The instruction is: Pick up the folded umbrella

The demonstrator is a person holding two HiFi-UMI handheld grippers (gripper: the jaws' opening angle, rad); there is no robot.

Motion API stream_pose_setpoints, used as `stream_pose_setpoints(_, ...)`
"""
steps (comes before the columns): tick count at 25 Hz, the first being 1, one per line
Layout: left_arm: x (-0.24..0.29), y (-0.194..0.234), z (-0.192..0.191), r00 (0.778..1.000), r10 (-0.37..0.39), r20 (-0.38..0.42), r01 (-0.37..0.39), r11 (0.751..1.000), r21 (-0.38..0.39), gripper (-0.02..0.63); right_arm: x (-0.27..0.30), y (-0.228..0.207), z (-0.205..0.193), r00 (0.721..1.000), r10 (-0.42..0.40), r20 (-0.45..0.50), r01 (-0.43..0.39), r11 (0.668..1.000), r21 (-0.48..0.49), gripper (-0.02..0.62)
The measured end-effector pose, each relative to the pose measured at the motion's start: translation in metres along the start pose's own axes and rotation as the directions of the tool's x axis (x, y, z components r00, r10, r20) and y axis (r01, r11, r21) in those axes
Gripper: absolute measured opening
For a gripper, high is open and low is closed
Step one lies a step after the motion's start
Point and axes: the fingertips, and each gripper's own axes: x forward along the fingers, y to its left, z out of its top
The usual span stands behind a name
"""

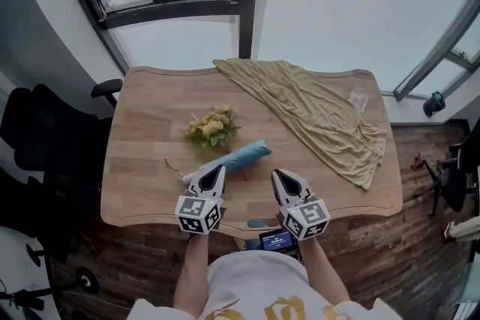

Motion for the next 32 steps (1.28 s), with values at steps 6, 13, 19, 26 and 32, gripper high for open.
stream_pose_setpoints(6, 0.018, 0.012, 0.001, 1.000, 0.012, -0.018, -0.012, 1.000, 0.029, 0.020, 0.016, -0.014, 0.004, 1.000, 0.011, 0.015, -0.010, 1.000, -0.021, 0.011)
stream_pose_setpoints(13, 0.031, 0.023, -0.017, 0.997, 0.019, -0.075, -0.018, 1.000, 0.010, 0.020, 0.031, -0.021, -0.016, 0.999, 0.014, -0.035, -0.015, 1.000, -0.014, 0.011)
stream_pose_setpoints(19, 0.047, 0.025, -0.029, 0.992, -0.009, -0.128, 0.012, 1.000, 0.022, 0.021, 0.042, -0.035, -0.030, 0.997, 0.008, -0.080, -0.006, 1.000, 0.018, 0.011)
stream_pose_setpoints(26, 0.066, 0.034, -0.052, 0.970, -0.023, -0.240, 0.044, 0.996, 0.084, 0.027, 0.051, -0.053, -0.052, 0.988, -0.008, -0.152, 0.013, 0.999, 0.034, 0.011)
stream_pose_setpoints(32, 0.078, 0.037, -0.081, 0.913, -0.068, -0.401, 0.151, 0.972, 0.178, 0.130, 0.060, -0.068, -0.070, 0.977, -0.009, -0.212, 0.022, 0.998, 0.057, 0.011)
